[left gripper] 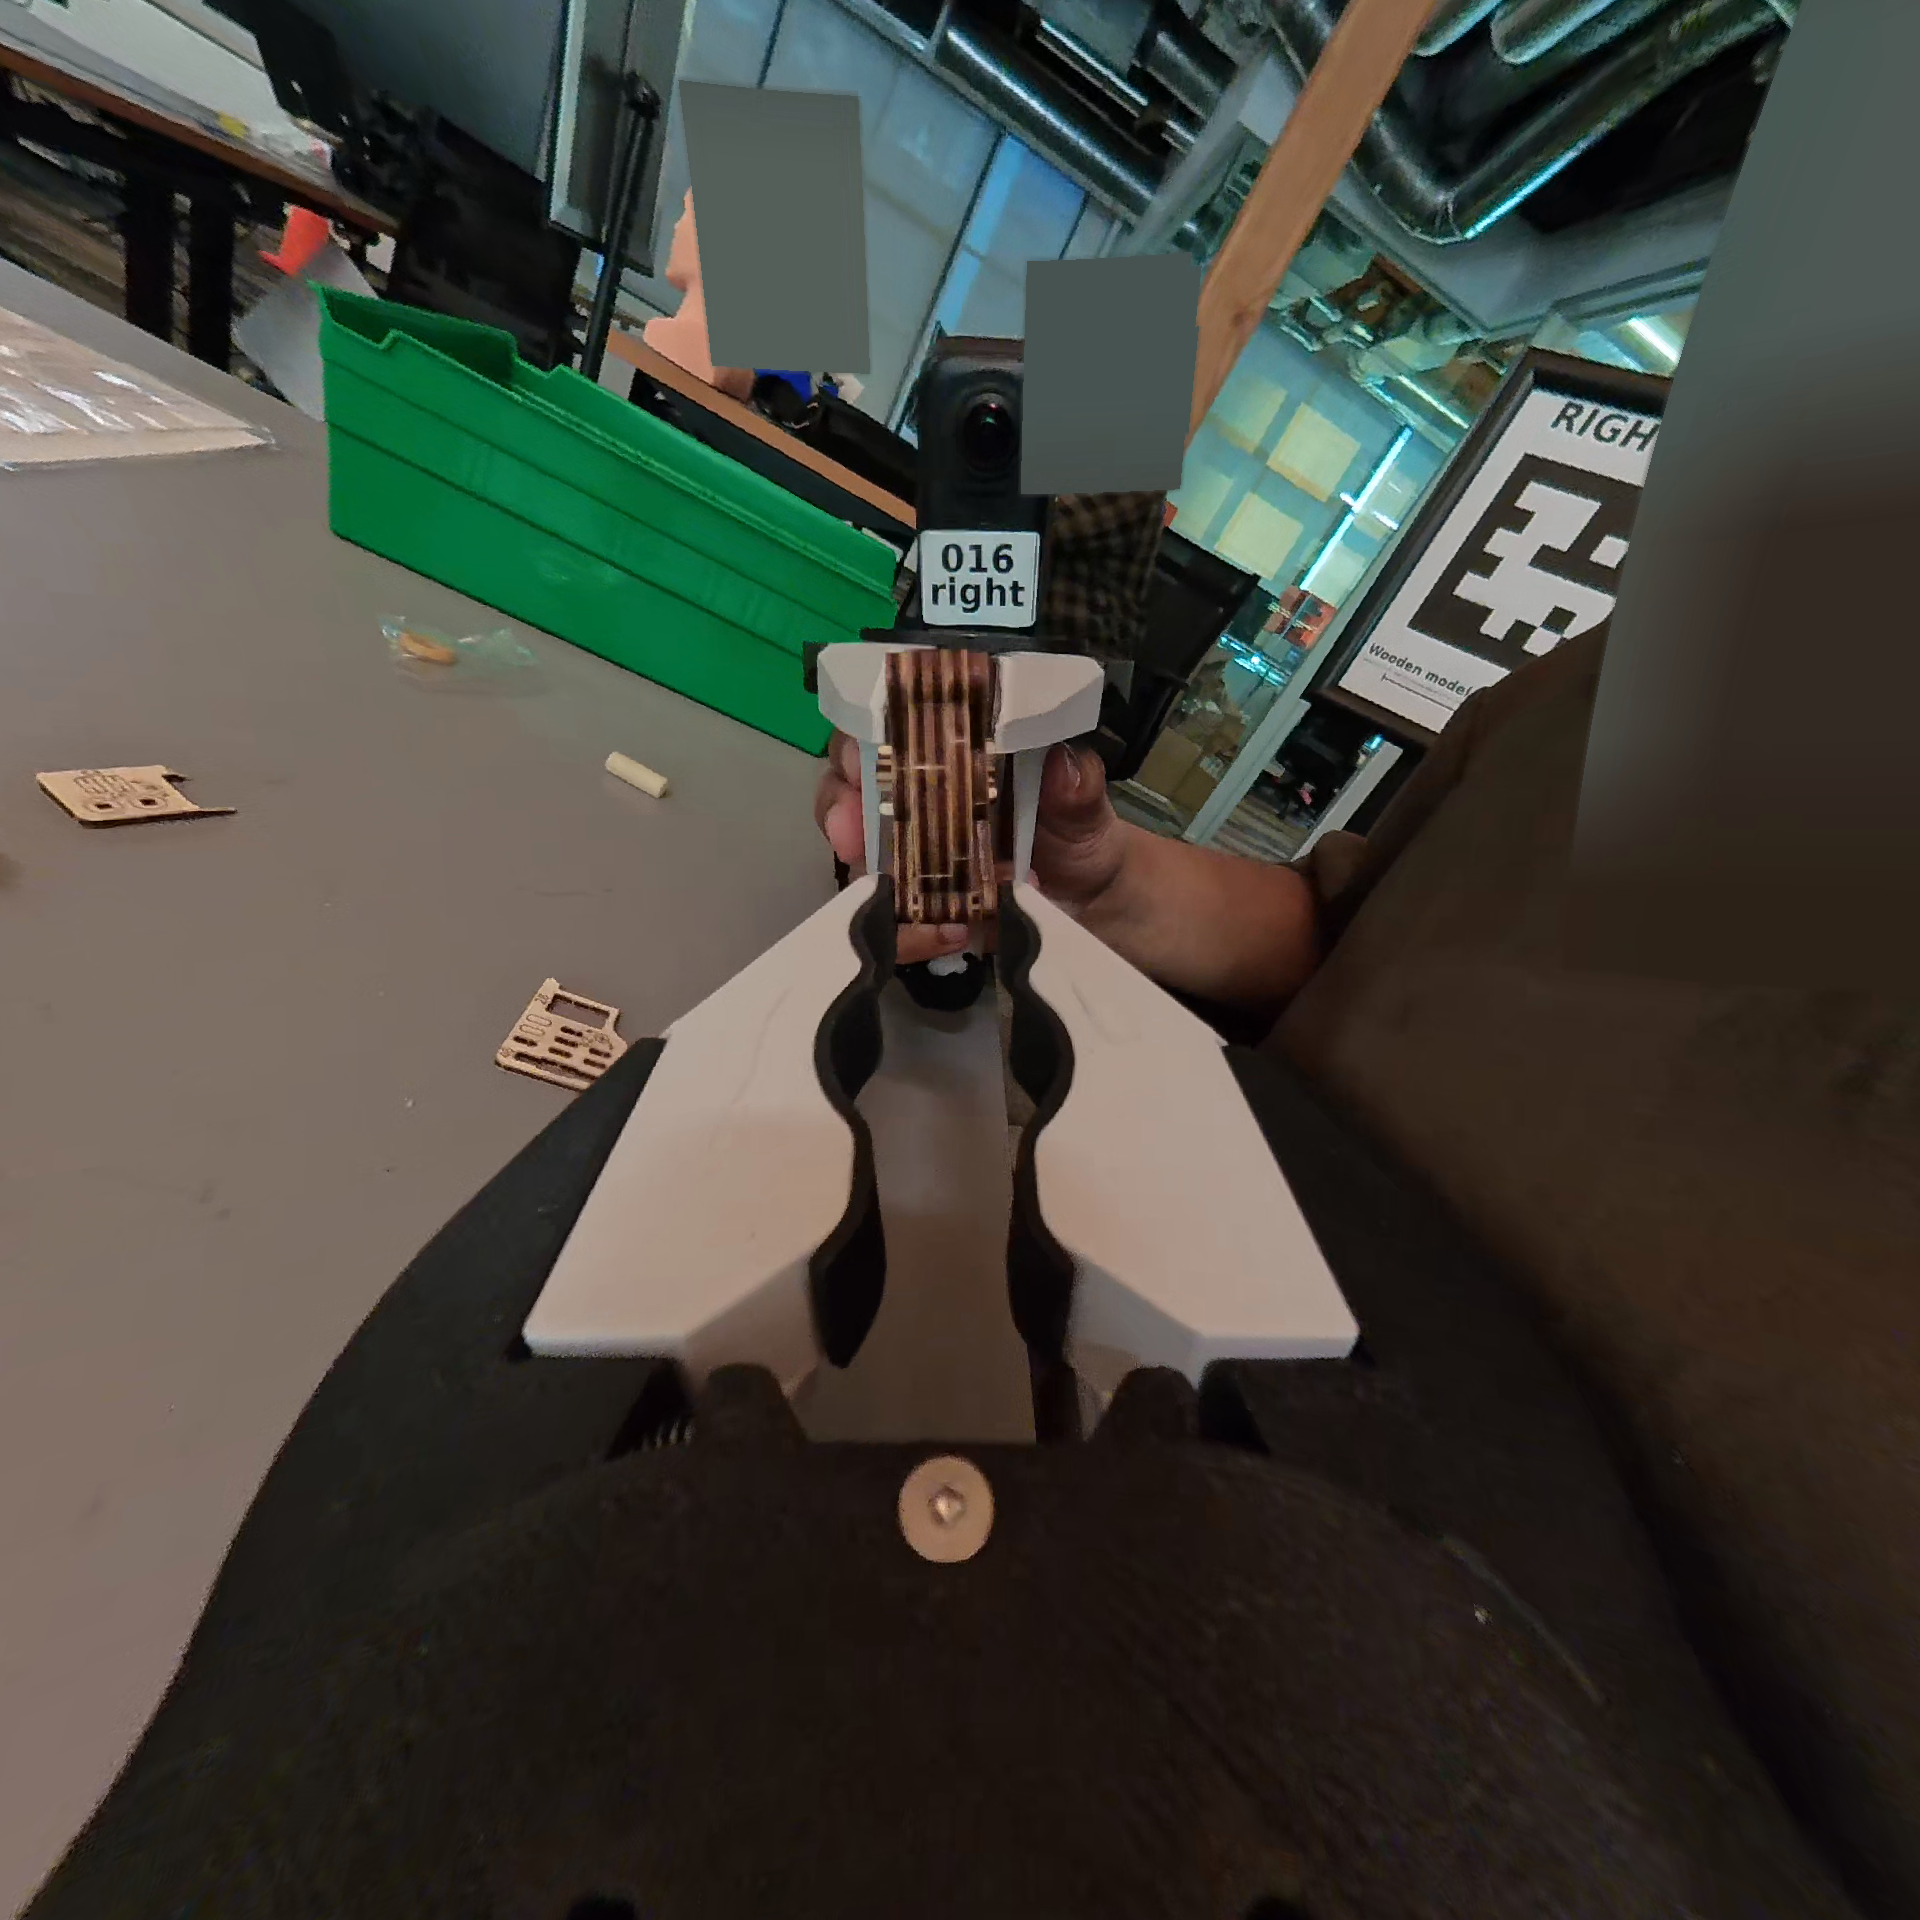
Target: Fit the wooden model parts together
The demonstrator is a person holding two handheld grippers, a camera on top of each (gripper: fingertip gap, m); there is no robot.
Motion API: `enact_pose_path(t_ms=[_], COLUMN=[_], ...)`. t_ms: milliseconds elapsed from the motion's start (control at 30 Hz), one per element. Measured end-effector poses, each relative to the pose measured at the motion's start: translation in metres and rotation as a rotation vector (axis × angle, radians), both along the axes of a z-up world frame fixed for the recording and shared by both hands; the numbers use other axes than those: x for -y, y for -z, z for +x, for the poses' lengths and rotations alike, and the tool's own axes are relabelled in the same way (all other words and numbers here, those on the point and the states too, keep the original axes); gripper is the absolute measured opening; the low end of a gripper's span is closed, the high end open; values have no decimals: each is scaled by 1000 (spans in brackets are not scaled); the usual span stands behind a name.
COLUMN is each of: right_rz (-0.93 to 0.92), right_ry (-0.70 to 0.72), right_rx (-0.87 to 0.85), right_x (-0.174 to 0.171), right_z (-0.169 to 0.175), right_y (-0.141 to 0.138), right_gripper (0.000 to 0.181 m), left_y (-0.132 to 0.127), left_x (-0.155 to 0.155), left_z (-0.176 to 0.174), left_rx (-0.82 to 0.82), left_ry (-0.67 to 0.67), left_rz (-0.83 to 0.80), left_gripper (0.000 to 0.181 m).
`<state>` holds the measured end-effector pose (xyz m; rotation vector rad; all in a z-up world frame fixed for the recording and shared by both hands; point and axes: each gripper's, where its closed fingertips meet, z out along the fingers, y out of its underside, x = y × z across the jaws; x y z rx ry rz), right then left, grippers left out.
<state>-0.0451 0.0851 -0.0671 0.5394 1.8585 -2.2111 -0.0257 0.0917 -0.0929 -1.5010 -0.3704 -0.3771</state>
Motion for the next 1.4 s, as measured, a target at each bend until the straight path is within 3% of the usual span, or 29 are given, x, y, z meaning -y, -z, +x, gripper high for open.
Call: enact_pose_path(t_ms=[433, 600, 733, 867, 1067, 1167, 1400], right_rz=[82, 90, 109, 263, 366, 379, 369], right_ry=[-37, -17, 1, -38, -12, -3, 2], right_rx=[-48, -33, -93, -221, -332, -342, -357], right_x=[1, -6, -9, 4, 14, 13, 9], right_z=[6, -1, -1, 14, 20, 18, 17], right_y=[12, 12, 9, 27, 39, 40, 36], right_gripper=[11, 45, 52, 51, 30, 21, 21], left_y=[-19, -16, -4, -2, -1, -1, -4], left_x=[14, 12, 5, 1, 2, 2, 7], left_z=[-13, -10, -2, 2, 2, 4, 5], left_rx=[-128, -299, -435, -441, -386, -371, -345], left_ry=[-113, -162, -157, -146, -119, -108, -66], left_rz=[74, 8, -80, -88, -72, -69, -49], left_gripper=[16, 16, 16, 16, 16, 16, 22])
